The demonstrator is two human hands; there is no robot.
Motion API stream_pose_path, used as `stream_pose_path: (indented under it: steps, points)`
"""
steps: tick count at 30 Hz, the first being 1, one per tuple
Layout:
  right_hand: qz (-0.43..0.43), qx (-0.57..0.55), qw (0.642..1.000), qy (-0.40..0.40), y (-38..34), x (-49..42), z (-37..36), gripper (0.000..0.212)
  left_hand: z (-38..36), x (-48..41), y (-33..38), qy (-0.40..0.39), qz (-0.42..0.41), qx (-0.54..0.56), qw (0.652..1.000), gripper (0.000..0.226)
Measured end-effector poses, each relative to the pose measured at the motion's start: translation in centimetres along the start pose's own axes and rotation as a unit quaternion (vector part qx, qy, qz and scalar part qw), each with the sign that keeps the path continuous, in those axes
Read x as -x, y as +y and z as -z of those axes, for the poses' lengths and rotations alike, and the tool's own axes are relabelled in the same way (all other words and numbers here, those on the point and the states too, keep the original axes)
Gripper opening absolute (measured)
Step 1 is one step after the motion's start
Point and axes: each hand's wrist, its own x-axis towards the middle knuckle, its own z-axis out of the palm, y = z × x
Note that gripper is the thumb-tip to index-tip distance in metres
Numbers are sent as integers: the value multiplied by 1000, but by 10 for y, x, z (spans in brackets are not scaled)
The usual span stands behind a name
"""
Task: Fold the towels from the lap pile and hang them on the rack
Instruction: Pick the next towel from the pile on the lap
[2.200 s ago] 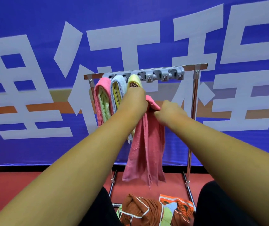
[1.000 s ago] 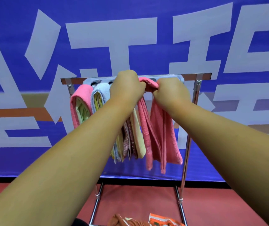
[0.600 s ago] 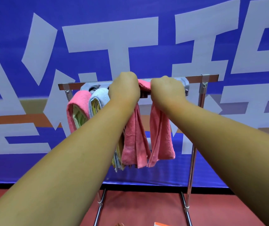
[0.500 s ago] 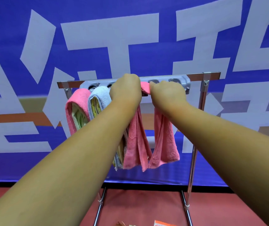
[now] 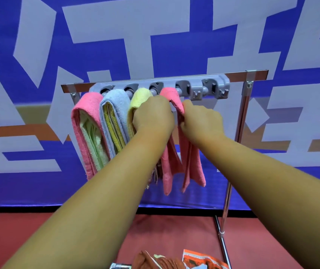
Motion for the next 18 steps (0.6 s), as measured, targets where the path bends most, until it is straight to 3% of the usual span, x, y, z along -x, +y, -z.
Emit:
stream_pose_path:
  steps: [9,18]
  points:
    - [-170,-141,963,-153,11,42,-51,23,-69,40,-10,-50,79,81,992,29]
    - [-194,-222,931,-213,25,74,-83,14,-123,57,-11,-80,138,119,980,47]
